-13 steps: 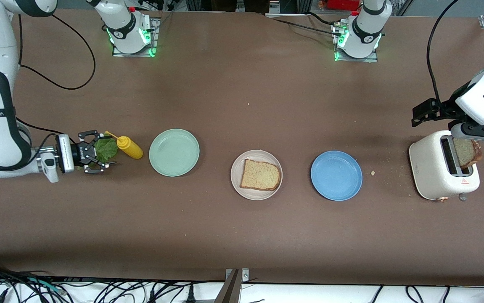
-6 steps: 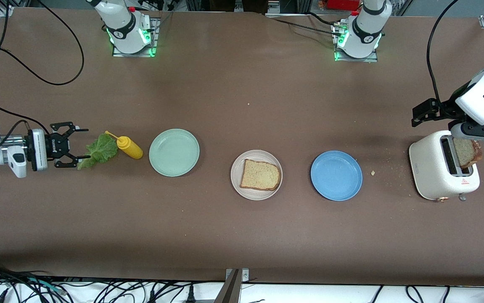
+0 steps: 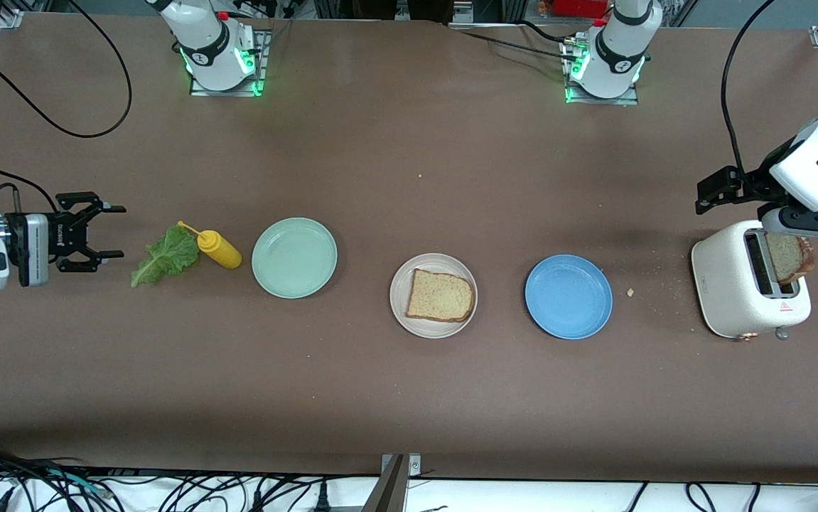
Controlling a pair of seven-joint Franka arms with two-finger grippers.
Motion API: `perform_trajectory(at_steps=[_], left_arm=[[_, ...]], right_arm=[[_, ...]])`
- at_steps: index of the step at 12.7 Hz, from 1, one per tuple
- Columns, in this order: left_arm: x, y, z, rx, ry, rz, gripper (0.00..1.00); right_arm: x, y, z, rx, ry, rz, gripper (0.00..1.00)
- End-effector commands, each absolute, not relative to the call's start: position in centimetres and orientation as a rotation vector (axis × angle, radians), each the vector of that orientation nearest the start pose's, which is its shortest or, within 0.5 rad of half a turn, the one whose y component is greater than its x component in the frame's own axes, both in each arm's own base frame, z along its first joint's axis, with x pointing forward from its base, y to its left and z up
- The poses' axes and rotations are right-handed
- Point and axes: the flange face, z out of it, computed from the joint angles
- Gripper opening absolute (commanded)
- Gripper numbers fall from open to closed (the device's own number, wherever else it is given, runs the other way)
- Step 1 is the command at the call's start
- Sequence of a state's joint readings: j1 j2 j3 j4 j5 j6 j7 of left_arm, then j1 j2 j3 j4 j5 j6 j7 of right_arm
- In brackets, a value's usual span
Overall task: Make sandwich in beige plate with both arms
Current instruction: 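Open the right gripper and draw it back from the mustard bottle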
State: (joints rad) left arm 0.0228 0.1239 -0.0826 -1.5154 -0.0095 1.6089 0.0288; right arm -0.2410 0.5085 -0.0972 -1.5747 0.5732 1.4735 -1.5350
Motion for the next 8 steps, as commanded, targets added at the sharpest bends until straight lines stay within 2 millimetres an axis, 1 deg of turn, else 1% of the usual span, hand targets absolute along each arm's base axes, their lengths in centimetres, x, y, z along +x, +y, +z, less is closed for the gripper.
perform_trajectory(at_steps=[1,3,5,7,8], left_arm=[[59.4,-3.4,58.8,-3.134,0.166,0.030,1.00],[59.4,-3.4,58.9,-3.134,0.166,0.028,1.00],[59.4,-3.3,58.8,-3.134,0.164,0.031,1.00],[59.4,-3.4,58.8,-3.134,0.166,0.030,1.00],[59.4,-3.4,58.8,-3.134,0.164,0.030,1.00]], right_arm=[[60.4,-13.3,35.1,-2.100,-1.146,-0.023,1.00],[60.0,-13.4,36.7,-2.184,-1.061,0.040,1.00],[60.2,-12.7,36.9,-2.237,-1.006,0.092,1.00],[60.5,-12.1,37.3,-2.318,-0.912,0.154,1.00],[60.7,-12.3,37.6,-2.385,-0.860,0.182,1.00]])
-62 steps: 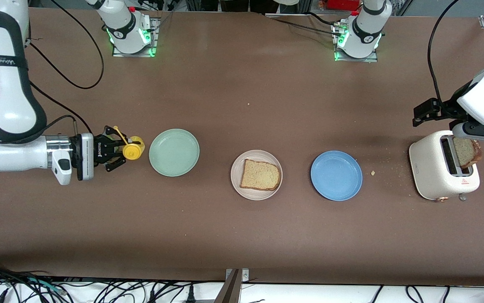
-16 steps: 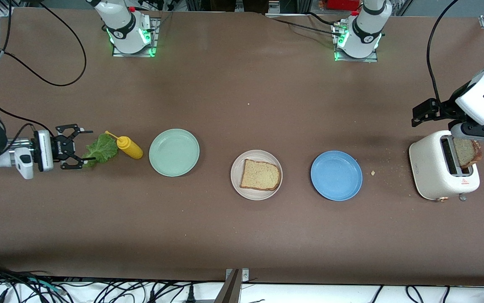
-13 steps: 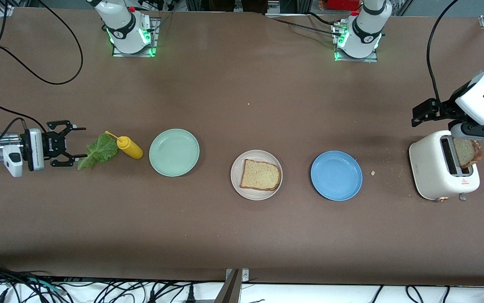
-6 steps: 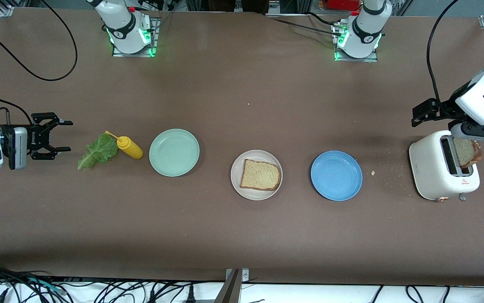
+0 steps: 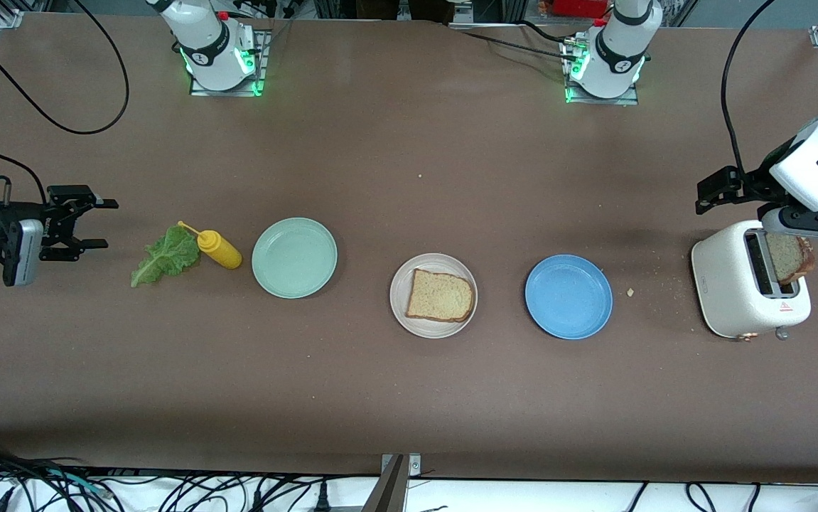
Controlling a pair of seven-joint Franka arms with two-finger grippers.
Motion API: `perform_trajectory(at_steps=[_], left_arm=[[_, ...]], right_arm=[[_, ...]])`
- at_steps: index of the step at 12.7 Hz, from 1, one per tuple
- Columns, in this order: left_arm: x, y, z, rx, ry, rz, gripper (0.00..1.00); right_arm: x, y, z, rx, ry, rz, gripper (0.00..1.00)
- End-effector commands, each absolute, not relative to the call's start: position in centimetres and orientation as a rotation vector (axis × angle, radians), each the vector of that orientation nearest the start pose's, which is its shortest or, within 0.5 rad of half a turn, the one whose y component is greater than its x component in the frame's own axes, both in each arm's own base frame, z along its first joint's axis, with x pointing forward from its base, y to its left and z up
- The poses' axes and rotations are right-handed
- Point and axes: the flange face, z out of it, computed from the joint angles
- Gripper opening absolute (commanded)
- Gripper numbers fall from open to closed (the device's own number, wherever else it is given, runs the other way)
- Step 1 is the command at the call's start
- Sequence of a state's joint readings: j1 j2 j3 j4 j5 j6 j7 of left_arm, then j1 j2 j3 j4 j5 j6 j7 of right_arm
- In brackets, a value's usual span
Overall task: Make sandwich in beige plate with both arms
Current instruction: 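Open the right gripper and draw it back from the mustard bottle, then move the right gripper toward the green lettuce leaf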
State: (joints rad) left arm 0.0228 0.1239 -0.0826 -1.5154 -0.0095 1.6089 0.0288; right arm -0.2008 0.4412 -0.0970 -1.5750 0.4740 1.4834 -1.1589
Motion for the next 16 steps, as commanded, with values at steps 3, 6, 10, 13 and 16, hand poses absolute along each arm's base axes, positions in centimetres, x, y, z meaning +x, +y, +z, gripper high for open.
perform_trajectory(at_steps=[3,6,10,13,16], left_arm=[[59.4,-3.6,58.8,-3.134,0.171,0.030,1.00],[59.5,-3.5,58.8,-3.132,0.169,0.028,1.00],[59.5,-3.4,58.8,-3.133,0.164,0.028,1.00],[59.4,-3.6,58.8,-3.122,0.174,0.028,1.00],[59.5,-3.5,58.7,-3.120,0.171,0.030,1.00]], right_arm=[[61.1,-12.3,39.3,-2.601,-0.716,0.264,1.00],[61.7,-12.6,39.1,-2.690,-0.675,0.264,1.00],[62.2,-11.8,39.0,-2.824,-0.497,0.327,1.00],[62.8,-10.0,39.0,-2.935,-0.403,0.360,1.00],[63.0,-10.0,38.9,-2.970,-0.320,0.334,1.00]])
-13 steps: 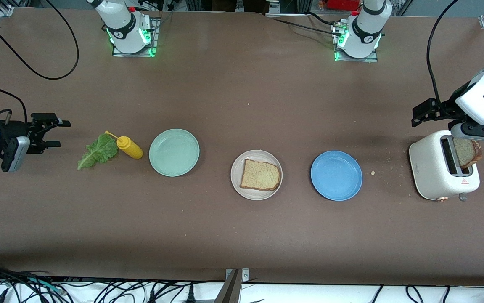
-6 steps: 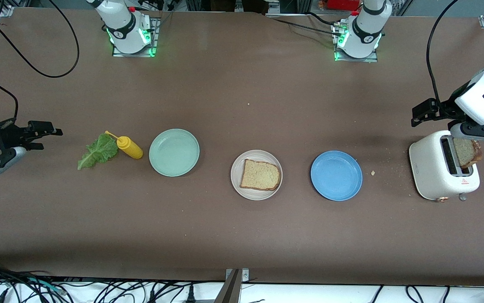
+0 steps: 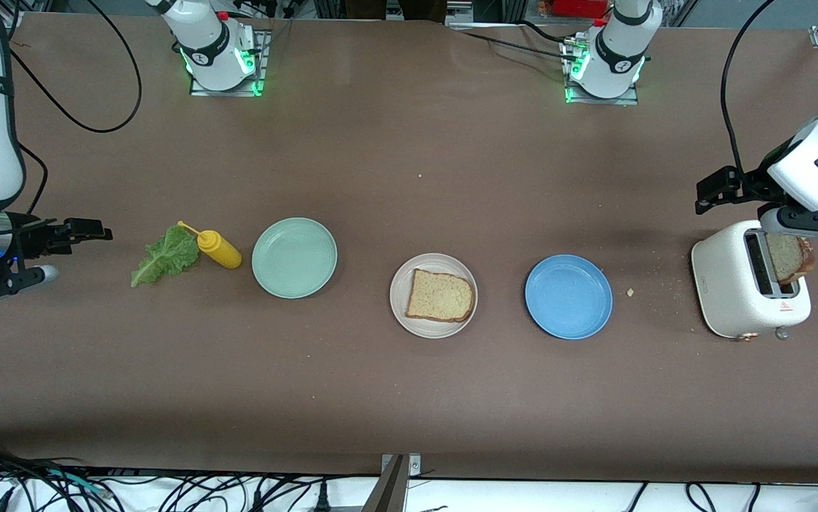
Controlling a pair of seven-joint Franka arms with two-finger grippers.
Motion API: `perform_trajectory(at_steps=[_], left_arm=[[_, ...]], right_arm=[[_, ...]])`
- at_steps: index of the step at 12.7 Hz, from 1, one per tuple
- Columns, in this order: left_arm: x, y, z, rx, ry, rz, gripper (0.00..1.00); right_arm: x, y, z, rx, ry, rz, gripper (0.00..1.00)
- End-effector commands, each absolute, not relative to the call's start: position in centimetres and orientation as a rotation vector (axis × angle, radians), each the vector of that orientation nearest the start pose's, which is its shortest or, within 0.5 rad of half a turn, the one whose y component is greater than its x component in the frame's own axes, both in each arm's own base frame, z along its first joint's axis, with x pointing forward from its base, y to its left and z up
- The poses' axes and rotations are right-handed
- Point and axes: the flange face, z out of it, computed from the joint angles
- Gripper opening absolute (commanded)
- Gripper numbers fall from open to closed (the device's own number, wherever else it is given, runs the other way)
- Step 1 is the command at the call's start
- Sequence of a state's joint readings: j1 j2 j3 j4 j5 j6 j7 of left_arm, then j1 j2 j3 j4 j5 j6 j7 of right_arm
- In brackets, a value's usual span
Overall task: Make sandwich in beige plate with both arms
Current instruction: 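Move the right gripper toward the green lettuce leaf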
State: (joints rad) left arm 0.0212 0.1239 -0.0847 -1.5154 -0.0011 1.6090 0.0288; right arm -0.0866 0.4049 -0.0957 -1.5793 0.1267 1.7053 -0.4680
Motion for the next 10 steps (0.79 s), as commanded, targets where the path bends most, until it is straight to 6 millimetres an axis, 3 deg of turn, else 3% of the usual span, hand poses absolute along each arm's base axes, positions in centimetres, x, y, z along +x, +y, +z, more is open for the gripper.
perform_trajectory(at_steps=[1,5,6,10], left_arm=[[59.5,-3.5,58.8,-3.120,0.171,0.028,1.00],[59.4,-3.6,58.8,-3.120,0.174,0.028,1.00],[59.5,-3.5,58.8,-3.120,0.171,0.028,1.00],[59.4,-3.6,58.8,-3.120,0.174,0.028,1.00]], right_arm=[[63.1,-9.9,38.6,-2.981,-0.276,0.328,1.00],[63.4,-9.0,37.9,-3.059,-0.015,0.320,1.00],[63.7,-7.9,37.7,-3.084,0.025,0.299,1.00],[63.0,-7.2,34.4,-3.115,0.148,0.275,1.00]])
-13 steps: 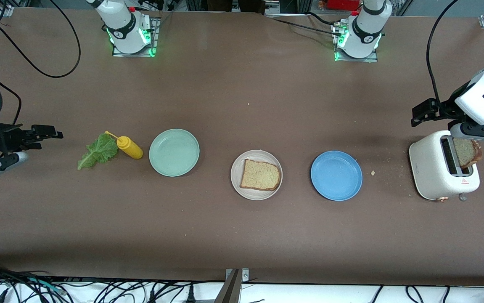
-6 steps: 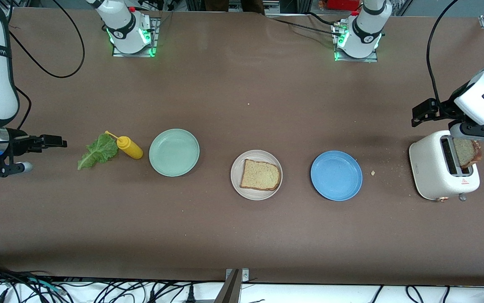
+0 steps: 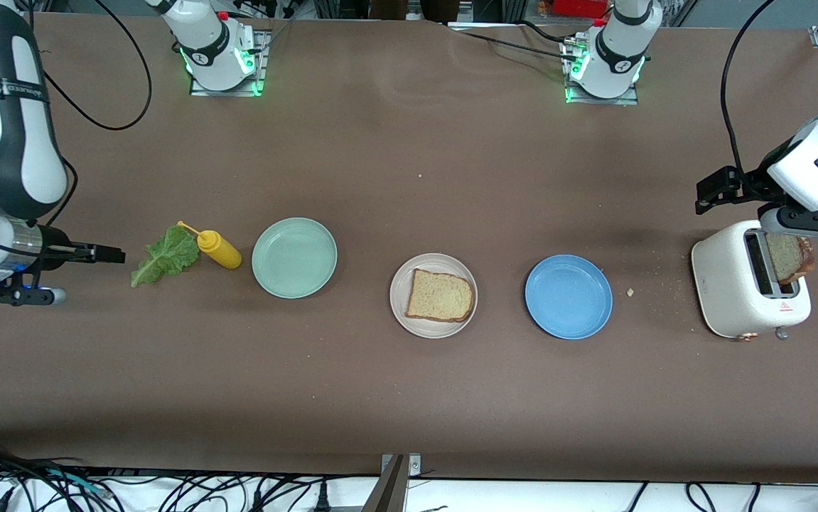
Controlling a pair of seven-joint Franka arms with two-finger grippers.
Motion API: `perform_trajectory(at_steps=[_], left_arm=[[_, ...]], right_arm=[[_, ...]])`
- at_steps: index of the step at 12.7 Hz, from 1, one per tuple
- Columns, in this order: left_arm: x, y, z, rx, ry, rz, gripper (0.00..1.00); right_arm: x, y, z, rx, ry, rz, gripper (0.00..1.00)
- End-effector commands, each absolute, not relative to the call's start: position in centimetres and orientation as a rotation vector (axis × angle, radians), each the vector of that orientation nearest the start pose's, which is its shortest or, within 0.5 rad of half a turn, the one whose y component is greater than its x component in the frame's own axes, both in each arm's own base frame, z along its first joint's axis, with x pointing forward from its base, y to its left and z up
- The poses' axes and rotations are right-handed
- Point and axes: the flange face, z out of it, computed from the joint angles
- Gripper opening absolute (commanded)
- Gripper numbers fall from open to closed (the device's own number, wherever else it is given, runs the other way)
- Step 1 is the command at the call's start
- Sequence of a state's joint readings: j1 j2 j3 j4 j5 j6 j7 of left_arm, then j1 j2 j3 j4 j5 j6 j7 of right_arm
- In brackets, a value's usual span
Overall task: Make sandwich in beige plate with both arms
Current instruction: 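Lower the right gripper and grasp the green lettuce leaf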
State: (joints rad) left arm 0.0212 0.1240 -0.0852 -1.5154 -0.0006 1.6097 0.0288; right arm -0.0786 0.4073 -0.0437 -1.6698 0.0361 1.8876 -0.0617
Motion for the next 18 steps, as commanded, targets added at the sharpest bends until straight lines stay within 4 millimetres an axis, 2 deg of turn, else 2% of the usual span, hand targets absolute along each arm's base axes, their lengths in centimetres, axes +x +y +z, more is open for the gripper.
perform_trajectory(at_steps=[1,6,9,13,18], left_arm=[[59.4,-3.6,58.8,-3.120,0.174,0.028,1.00],[59.5,-3.5,58.8,-3.120,0.171,0.028,1.00],[59.4,-3.6,58.8,-3.120,0.174,0.028,1.00],[59.4,-3.6,58.8,-3.120,0.174,0.028,1.00],[59.4,-3.7,58.8,-3.120,0.176,0.028,1.00]], right_arm=[[62.7,-6.5,33.5,-3.112,0.134,0.265,1.00],[60.0,-4.7,29.6,-3.115,0.204,0.168,1.00],[58.0,-4.4,26.6,-3.120,0.209,0.105,1.00],[55.8,-4.4,23.5,-3.122,0.218,0.033,1.00],[54.6,-4.5,20.7,-3.121,0.226,0.009,0.99]])
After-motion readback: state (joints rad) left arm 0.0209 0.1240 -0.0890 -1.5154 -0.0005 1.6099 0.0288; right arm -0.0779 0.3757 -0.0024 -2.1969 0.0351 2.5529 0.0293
